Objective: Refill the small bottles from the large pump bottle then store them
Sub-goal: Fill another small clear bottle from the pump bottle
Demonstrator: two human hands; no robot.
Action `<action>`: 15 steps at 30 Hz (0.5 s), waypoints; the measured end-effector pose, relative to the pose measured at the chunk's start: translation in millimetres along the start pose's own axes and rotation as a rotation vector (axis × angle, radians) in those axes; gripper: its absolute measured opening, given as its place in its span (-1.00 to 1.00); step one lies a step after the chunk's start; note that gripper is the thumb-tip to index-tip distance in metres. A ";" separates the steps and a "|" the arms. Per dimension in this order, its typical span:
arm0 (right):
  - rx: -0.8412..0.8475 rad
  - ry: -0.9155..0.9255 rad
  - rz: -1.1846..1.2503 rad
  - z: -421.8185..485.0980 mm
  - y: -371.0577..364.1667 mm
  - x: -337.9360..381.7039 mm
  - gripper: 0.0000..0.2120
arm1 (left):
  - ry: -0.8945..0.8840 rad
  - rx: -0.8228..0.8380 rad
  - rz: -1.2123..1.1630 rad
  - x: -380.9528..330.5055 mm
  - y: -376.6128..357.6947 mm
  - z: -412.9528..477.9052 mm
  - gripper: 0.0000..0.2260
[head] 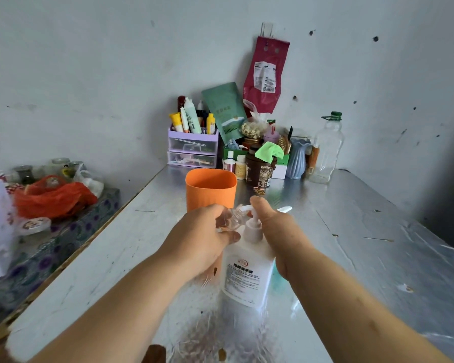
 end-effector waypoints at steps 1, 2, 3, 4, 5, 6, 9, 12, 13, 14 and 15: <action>0.006 0.016 0.002 0.5 0.0 -0.5 -0.55 | 0.001 0.000 0.003 0.4 -0.2 -0.1 -0.73; 0.013 0.040 0.003 1.7 -0.4 -1.9 -0.57 | 0.001 0.000 0.007 1.3 -0.6 0.2 -0.73; 0.017 0.066 -0.002 1.6 -0.5 -2.1 -0.58 | -0.002 -0.002 0.009 1.8 -0.5 0.3 -0.74; 0.013 0.081 -0.005 1.7 -0.2 -2.9 -0.56 | -0.004 -0.002 0.008 2.6 -0.8 0.2 -0.73; 0.011 0.083 0.000 2.6 0.2 -4.2 -0.53 | -0.009 -0.002 0.004 3.1 -1.0 0.2 -0.73; 0.009 0.072 0.006 3.7 -0.1 -5.3 -0.52 | -0.012 -0.001 0.002 3.6 -1.4 0.3 -0.72; -0.010 0.063 -0.006 7.5 -2.7 -10.3 -0.64 | 0.001 0.015 -0.011 6.9 -3.0 0.1 -0.74; -0.018 0.052 0.001 8.8 -3.7 -13.1 -0.68 | 0.018 0.017 -0.024 8.6 -4.5 -1.1 -0.80; -0.011 0.045 0.003 8.3 -3.7 -12.9 -0.66 | 0.022 0.015 -0.026 8.4 -4.7 -1.7 -0.81; -0.005 0.036 0.003 5.4 -3.0 -10.9 -0.64 | 0.021 0.015 -0.029 6.8 -4.6 -2.6 -0.82; 0.004 0.025 -0.001 3.3 -2.6 -8.9 -0.60 | 0.021 0.017 -0.036 5.5 -4.8 -3.2 -0.82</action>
Point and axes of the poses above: each hand's wrist, its own z-axis towards the middle knuckle, its own y-axis out of the back of the hand, x = y × z, the point moved 1 cm from there along z, towards the middle knuckle, and after that the axes turned 13 degrees about -z, right-handed, at the moved point
